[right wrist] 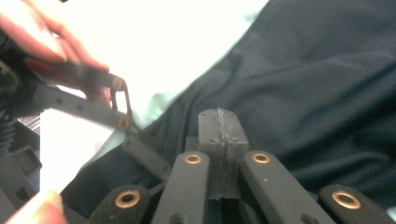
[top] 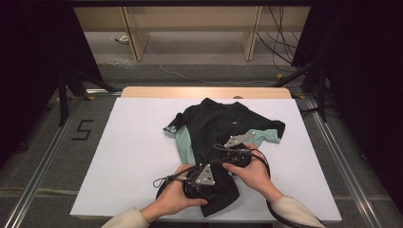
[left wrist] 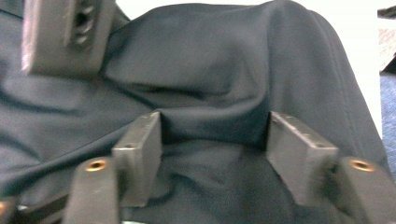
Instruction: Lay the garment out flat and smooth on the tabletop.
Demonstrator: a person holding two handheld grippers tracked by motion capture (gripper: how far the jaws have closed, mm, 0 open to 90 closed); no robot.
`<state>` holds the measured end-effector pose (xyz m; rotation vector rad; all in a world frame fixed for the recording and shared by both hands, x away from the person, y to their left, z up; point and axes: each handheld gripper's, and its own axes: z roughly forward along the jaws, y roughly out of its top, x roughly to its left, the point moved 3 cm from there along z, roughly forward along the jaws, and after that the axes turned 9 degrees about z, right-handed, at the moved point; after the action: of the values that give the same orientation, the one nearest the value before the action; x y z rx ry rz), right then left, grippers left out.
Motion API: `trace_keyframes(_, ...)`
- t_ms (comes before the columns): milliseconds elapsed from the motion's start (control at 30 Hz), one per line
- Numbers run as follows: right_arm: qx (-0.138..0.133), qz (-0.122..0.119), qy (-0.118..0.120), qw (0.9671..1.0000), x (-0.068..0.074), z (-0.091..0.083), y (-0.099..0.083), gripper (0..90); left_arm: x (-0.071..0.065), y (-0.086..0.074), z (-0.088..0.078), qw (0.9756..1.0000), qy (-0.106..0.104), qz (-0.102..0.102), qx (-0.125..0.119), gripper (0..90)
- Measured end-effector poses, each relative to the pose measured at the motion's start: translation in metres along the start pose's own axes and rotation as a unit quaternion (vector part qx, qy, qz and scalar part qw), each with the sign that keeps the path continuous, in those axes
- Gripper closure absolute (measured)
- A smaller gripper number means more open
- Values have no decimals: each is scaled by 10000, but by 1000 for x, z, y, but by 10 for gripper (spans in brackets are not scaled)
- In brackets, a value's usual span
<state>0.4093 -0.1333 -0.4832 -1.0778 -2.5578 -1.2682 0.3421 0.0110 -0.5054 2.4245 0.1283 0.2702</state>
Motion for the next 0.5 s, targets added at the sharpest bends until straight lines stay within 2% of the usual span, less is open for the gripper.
trace_keyframes(133,111,-16,7,9999,1,10,2,900,1,0,0,9999,-79,-128,22,572)
trace_keyframes(233,176,-32,-13,9998,2,14,2,900,5,-2,-2,9999,-20,-144,32,764)
trace_keyframes(267,196,-33,-18,9998,1,15,2,899,7,-3,-4,9997,-46,-256,11,797)
trace_keyframes(300,190,-40,-20,9998,1,15,2,897,10,-4,-6,9991,-60,-421,-63,813)
trace_keyframes(433,90,-46,31,9999,-1,13,3,837,18,-7,-19,9969,8,-760,-203,839)
trace_keyframes(467,10,-72,1,10000,-2,12,3,790,20,-7,-22,9960,38,-852,-259,840)
trace_keyframes(500,-171,-214,-11,9996,-3,8,5,718,23,-8,-25,9954,77,-904,-304,839)
